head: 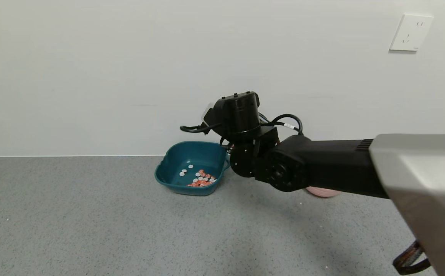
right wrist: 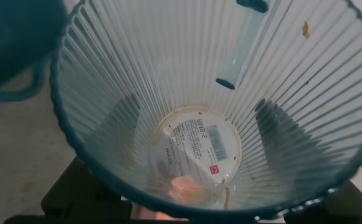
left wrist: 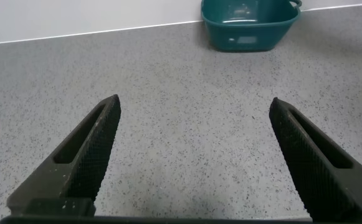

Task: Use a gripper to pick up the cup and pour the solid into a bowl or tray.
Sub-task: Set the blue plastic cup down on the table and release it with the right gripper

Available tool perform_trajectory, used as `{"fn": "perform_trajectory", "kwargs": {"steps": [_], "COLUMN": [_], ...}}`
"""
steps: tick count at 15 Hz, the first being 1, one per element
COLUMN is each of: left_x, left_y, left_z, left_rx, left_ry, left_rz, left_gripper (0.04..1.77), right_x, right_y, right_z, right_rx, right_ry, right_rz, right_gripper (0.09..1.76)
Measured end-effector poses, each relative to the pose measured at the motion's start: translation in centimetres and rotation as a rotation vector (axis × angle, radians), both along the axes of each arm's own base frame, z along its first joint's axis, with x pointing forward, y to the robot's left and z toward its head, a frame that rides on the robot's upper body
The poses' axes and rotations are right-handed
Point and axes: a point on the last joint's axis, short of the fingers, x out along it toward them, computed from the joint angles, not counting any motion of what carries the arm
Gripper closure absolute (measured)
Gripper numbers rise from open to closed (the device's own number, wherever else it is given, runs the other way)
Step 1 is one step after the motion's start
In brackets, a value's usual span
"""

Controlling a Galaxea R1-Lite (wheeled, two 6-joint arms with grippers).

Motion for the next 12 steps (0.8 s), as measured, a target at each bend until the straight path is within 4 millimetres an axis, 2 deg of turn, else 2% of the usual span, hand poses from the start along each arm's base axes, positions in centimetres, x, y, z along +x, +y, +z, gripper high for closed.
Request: {"fn": "perform_trajectory", "kwargs": {"steps": [3,5,8,12], "left_x": [0.0,0.0,0.0,0.0], "left_y": [0.0,0.0,0.0,0.0], "left_z": [0.0,0.0,0.0,0.0], "left_rx": [0.0,0.0,0.0,0.0], "left_ry": [0.0,0.0,0.0,0.0], "left_rz": [0.0,0.0,0.0,0.0], "left_gripper": [0.09,0.09,0.09,0.09], "right_x": [-2.3,-3.4,-4.8,-5.8], "right_y": [-1.2,-2.2,-3.7,-5.9], "right_z": [2.7,3.8,3.6,1.8], "right_rx": [0.267,0.363,0.496,0.611], "right_ry": [0.087,0.108,0.147,0.111], "right_rz": [0.047,0.058,0.073,0.069], "right_gripper": [0.51,0.51,0.51,0.51]}}
